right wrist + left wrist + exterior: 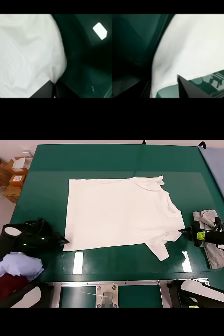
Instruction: Fold the shirts.
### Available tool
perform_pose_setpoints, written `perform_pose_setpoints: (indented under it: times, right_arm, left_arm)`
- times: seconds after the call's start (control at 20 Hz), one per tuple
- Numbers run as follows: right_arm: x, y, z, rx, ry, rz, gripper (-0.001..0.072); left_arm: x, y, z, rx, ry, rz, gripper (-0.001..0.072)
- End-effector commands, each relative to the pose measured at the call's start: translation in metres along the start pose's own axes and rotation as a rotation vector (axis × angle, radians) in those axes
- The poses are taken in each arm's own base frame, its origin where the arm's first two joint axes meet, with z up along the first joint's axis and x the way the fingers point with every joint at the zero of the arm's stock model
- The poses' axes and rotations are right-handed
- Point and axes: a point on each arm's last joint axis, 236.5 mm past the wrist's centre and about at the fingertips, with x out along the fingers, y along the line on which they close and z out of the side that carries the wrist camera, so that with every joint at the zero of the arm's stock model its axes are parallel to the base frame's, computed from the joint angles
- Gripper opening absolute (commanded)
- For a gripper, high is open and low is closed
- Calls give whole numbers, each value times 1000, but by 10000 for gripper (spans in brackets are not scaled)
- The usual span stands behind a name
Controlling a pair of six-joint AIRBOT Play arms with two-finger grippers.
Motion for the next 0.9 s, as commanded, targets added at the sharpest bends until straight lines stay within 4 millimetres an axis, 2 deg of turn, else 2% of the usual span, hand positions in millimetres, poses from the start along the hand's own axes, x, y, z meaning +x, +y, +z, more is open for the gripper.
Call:
perform_pose_setpoints:
  times: [0.0,0.1,0.15,0.2,0.25,0.35,0.45,0.5,0.55,0.6,0.7,0.75,0.8,0.85]
  right_arm:
    - [3,3,-3,-13,10,-3,15]
    - [3,3,-3,-13,11,-3,15]
    - [3,3,-3,-13,11,-2,15]
    - [3,3,-3,-13,12,-2,15]
    - [3,3,-4,-13,16,0,15]
    - [2,8,-7,-10,26,16,15]
    - [-8,29,-3,-29,18,71,14]
    - [-21,54,2,-60,7,127,14]
    - [-39,84,7,-107,-9,196,14]
    - [-66,125,13,-175,-42,282,14]
    - [-135,211,23,-339,-185,435,15]
    - [-175,253,20,-431,-271,501,15]
    - [-219,296,10,-545,-371,565,14]
    - [-259,333,-8,-650,-456,621,15]
  left_arm:
    - [19,-5,3,39,-58,0,425]
    - [18,-18,-6,53,-20,-54,398]
    - [18,-22,-11,78,0,-71,180]
    - [18,-24,-13,96,9,-77,26]
    - [18,-24,-10,103,-2,-73,26]
    - [11,-31,8,125,-54,-74,25]
    - [-12,-65,28,206,-74,-121,25]
    - [-34,-93,40,278,-91,-158,25]
    - [-64,-127,52,366,-130,-194,25]
    - [-98,-163,65,440,-189,-224,25]
    - [-189,-241,80,623,-375,-274,26]
    - [-241,-282,79,720,-488,-297,26]
    - [-288,-317,71,814,-597,-316,26]
    - [-340,-352,54,910,-721,-338,26]
